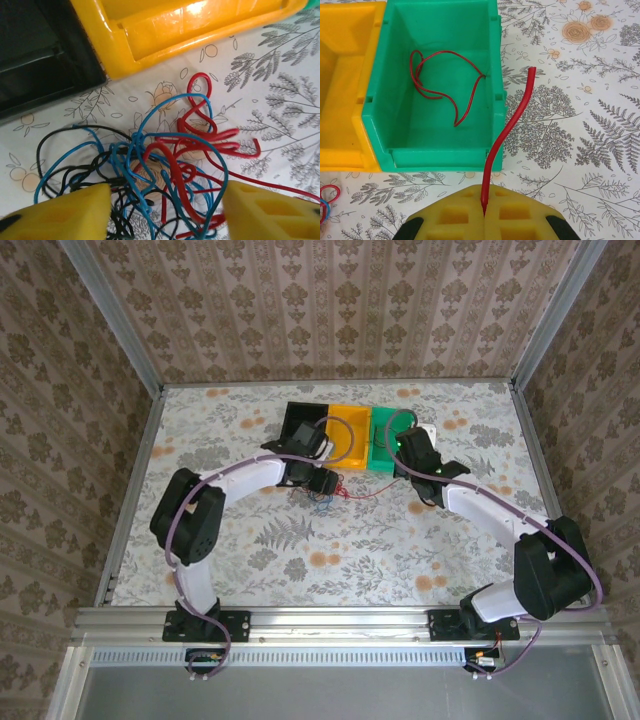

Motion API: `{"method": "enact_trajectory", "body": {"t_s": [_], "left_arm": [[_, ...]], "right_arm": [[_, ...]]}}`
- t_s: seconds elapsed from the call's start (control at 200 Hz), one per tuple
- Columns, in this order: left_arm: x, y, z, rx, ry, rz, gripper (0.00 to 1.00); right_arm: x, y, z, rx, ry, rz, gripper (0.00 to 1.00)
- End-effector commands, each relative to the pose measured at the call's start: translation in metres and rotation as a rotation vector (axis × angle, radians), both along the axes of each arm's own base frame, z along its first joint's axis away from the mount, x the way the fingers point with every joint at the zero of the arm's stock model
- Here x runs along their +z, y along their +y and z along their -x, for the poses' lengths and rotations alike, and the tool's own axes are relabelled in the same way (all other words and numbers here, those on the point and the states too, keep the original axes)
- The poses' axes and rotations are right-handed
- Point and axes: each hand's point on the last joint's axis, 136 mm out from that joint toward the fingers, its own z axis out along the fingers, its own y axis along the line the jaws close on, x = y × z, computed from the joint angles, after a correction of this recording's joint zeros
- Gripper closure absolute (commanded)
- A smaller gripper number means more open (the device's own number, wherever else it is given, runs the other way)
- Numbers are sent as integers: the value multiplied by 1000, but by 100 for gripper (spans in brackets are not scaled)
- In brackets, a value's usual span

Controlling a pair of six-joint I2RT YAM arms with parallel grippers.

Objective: Untangle the cables

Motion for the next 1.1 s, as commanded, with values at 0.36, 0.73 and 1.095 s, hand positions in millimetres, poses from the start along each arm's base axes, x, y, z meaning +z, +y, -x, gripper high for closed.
{"method": "enact_trajectory", "body": {"t_s": [0.36, 0.73, 1.095], "left_arm": [[-17, 47, 6, 124, 90, 25, 100], [-32, 72, 50, 144, 208, 92, 71], [-34, 58, 54, 132, 204, 131, 82]], "right_arm": [[5, -66, 22, -270, -31, 51, 100], [-16, -72, 31, -303, 35, 27, 100], [17, -53, 28, -274, -98, 71, 48]]}}
